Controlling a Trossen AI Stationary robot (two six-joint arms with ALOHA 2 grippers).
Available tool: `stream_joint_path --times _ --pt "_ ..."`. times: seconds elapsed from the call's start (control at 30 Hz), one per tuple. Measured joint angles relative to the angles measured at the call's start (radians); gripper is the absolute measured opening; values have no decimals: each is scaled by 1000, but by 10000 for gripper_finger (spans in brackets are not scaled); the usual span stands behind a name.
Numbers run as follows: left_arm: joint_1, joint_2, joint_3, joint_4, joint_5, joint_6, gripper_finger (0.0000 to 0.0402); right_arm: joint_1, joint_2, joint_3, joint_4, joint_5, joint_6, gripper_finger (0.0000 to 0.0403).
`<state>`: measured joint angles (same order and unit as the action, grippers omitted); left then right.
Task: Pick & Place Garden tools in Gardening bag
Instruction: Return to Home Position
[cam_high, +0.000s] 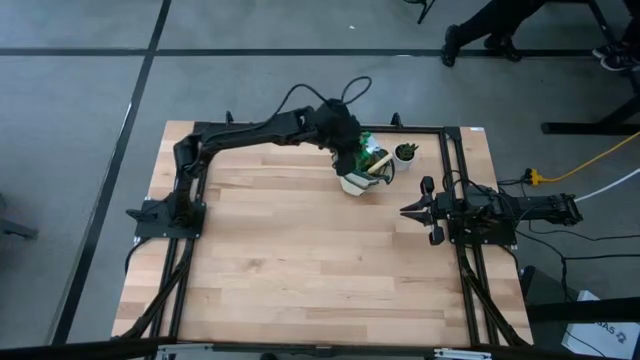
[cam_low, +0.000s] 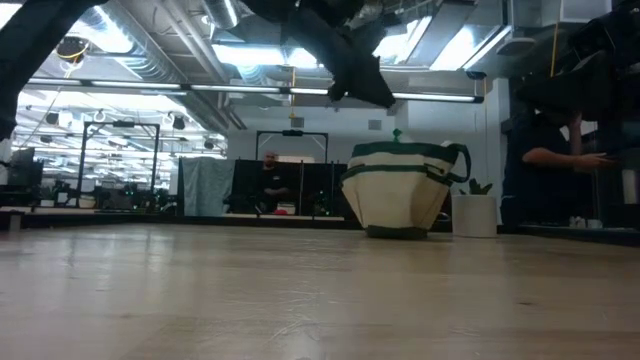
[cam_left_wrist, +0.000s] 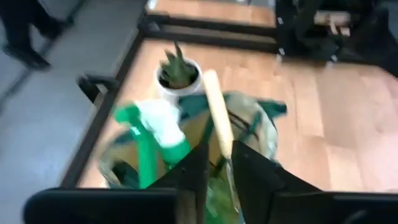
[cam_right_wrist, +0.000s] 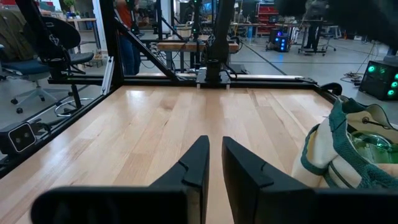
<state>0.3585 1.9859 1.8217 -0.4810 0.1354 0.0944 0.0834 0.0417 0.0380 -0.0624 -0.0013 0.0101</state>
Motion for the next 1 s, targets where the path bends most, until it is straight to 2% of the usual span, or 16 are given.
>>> stream_joint_path --times 0.27,0.73,1.0 --pt "-29 -35 0 19 -23 0 4 0 0 0 0 0 0 48" --pt "-172 -87 1 45 -53 -4 2 0 0 0 0 0 0 48" --pt "-196 -110 1 -50 -65 37 2 0 0 0 0 0 0 47"
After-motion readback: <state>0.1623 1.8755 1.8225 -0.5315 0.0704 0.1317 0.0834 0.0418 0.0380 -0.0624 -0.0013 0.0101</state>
